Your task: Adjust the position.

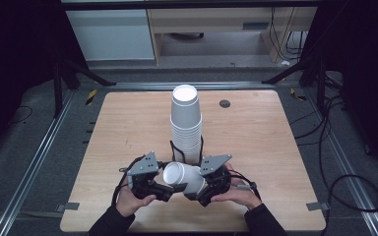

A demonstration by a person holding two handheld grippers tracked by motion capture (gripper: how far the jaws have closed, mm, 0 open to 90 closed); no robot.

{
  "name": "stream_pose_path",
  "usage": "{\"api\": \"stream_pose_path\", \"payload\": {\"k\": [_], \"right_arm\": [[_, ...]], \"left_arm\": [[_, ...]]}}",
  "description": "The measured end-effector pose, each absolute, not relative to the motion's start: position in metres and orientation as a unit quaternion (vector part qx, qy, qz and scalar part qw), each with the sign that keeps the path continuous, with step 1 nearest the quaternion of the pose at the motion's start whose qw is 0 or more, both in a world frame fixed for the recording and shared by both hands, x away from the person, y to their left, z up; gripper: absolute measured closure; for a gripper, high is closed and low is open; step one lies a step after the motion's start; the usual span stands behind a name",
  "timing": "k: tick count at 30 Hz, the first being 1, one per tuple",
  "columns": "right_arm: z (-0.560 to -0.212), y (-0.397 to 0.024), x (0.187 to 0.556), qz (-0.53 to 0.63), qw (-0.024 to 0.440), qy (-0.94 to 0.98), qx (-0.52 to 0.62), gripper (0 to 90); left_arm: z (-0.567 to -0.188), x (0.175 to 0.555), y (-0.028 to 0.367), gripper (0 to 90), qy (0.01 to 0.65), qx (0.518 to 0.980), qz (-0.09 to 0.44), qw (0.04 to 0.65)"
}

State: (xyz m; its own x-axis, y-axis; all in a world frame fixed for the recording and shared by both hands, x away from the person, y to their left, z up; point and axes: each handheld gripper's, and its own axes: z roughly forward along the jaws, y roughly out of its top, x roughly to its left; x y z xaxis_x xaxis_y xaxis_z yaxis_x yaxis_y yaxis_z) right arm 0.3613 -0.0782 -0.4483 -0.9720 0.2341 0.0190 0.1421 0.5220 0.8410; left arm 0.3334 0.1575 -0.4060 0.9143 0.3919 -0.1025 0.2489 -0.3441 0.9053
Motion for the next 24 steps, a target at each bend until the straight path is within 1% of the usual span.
{"api": "stream_pose_path", "payload": {"k": [4,14,24], "right_arm": [[-0.4492,-0.0782,0.361,0.482,0.045,0.869,0.102,6.3],[-0.4515,-0.0786,0.3614,0.48,0.04,0.87,0.103,8.5],[-0.4523,-0.0794,0.3625,0.479,0.033,0.871,0.106,9.4]], "left_arm": [[-0.4066,0.3337,0.1571,21.8,0.195,0.818,0.064,0.537],[-0.4088,0.3354,0.1564,21.5,0.194,0.819,0.057,0.537],[-0.4082,0.3349,0.1556,20.8,0.194,0.819,0.064,0.537]]}}
